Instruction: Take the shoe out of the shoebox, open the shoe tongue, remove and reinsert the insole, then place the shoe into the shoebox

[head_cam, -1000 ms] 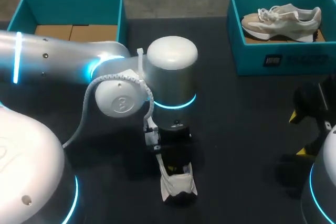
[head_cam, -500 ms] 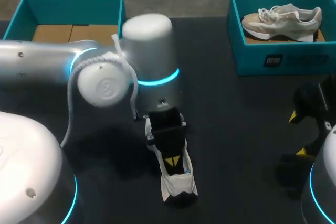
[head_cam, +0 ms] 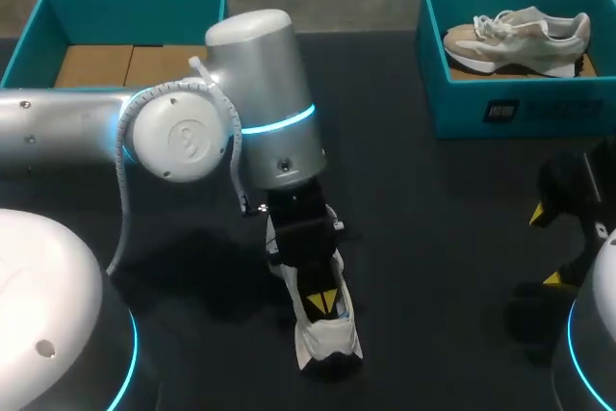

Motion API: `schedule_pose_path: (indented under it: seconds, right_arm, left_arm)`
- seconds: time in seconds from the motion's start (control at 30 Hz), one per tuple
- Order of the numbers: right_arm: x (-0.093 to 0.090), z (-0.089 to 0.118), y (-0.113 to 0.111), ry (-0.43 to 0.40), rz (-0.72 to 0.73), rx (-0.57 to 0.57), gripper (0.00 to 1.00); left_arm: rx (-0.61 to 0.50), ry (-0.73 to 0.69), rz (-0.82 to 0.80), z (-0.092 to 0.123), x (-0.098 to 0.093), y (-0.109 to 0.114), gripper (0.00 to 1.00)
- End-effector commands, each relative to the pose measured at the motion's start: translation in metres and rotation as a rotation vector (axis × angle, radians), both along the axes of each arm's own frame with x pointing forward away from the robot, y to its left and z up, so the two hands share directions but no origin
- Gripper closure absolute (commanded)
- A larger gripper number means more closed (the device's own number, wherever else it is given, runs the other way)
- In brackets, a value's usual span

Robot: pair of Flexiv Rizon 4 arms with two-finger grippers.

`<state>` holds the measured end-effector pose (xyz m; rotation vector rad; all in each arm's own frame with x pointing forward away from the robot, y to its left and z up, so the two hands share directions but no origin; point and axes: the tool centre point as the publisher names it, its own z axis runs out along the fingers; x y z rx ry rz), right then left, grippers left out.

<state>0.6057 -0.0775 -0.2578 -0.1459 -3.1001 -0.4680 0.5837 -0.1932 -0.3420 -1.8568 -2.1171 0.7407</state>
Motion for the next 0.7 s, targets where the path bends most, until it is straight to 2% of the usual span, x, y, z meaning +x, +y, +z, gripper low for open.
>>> schedule_pose_path:
  seconds: [0.03, 0.23, 0.43, 0.7]
  right_arm:
    - [-0.001, 0.0, 0.0, -0.001, -0.001, -0.002, 0.0]
    - [-0.001, 0.0, 0.0, -0.001, -0.001, -0.002, 0.0]
    - [-0.001, 0.0, 0.0, -0.001, -0.001, -0.002, 0.0]
    - [-0.001, 0.0, 0.0, -0.001, -0.001, -0.002, 0.0]
  left_arm:
    - [0.016, -0.002, -0.02, -0.001, -0.006, -0.015, 1.0]
    - [0.038, -0.019, -0.063, -0.004, -0.015, -0.019, 1.0]
    - [0.089, -0.042, -0.091, -0.022, -0.023, -0.012, 1.0]
    - [0.113, -0.059, -0.063, -0.048, -0.019, -0.005, 1.0]
